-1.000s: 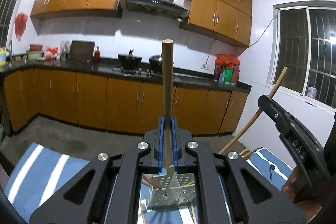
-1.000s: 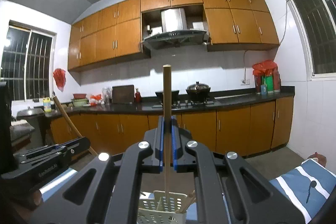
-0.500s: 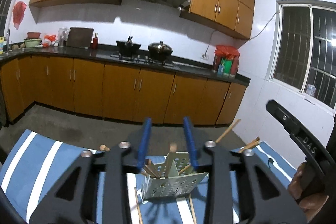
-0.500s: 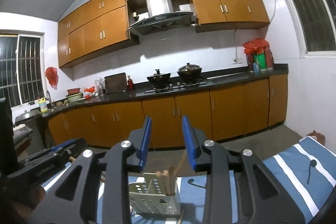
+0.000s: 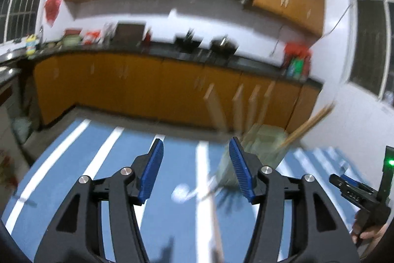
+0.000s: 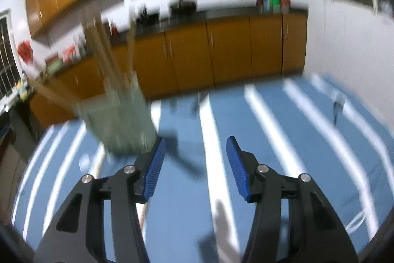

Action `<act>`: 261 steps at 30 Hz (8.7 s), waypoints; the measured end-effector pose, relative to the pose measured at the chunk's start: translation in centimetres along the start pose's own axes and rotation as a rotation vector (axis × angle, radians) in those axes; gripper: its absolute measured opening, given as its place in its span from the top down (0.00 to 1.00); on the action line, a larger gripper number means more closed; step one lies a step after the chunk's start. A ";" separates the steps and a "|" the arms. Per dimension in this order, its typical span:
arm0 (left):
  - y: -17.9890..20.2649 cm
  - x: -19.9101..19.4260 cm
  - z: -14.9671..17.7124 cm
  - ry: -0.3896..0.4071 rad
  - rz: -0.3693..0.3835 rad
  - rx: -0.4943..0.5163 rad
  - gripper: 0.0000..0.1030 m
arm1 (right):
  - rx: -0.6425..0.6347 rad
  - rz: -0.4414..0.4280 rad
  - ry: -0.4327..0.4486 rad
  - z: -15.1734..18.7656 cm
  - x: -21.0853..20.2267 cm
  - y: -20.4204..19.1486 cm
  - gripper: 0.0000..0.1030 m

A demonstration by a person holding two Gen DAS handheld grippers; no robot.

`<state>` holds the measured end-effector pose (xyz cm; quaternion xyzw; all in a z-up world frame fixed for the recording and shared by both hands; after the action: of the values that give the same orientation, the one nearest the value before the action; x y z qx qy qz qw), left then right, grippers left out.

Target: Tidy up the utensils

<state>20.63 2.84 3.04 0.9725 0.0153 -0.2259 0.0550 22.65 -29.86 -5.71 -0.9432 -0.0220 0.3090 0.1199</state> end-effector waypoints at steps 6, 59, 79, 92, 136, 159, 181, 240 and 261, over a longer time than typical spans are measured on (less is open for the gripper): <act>-0.4 3.0 7.3 -0.205 -0.014 0.018 0.46 | -0.017 -0.117 -0.223 8.1 3.6 -3.8 0.72; -0.7 9.0 13.7 -0.440 -0.080 0.117 0.92 | -0.098 0.028 -0.222 7.1 6.3 -1.8 0.92; -0.5 9.6 13.5 -0.419 -0.092 0.136 0.92 | -0.098 0.060 -0.212 6.0 8.0 -0.6 0.91; -0.5 9.7 13.5 -0.419 -0.090 0.132 0.92 | -0.096 0.064 -0.202 6.6 7.4 -0.8 0.91; 0.2 2.3 -0.1 -0.102 0.039 0.065 0.93 | -0.109 -0.004 0.153 -4.3 -2.8 -3.1 0.92; 8.9 -4.2 -11.2 0.234 0.233 0.036 0.93 | -0.202 -0.250 0.445 -14.4 -12.2 -12.5 0.92; 8.4 2.0 -8.9 0.144 0.197 0.014 0.59 | -0.205 -0.173 0.349 -14.5 -5.4 -12.4 0.69; 1.2 -10.2 9.6 0.096 -0.080 0.155 0.02 | -0.199 0.027 0.258 8.5 -13.2 -7.3 0.04; 1.7 -10.0 10.6 0.075 -0.070 0.152 0.02 | -0.198 0.029 0.250 8.8 -12.9 -7.2 0.04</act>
<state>7.09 -0.08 -1.80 0.9805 0.0340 -0.1914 -0.0275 7.26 -22.52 -3.35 -0.9818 -0.0238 0.1871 0.0239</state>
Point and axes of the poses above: each gripper's, at about its wrist camera, not at the fingertips, and x roughly the way its jaws point, y to its right, z to its underside, the point moved 7 cm from there along x, roughly the way its jaws point, and after that the axes turned 5 degrees about -z, right-handed, at the moved point
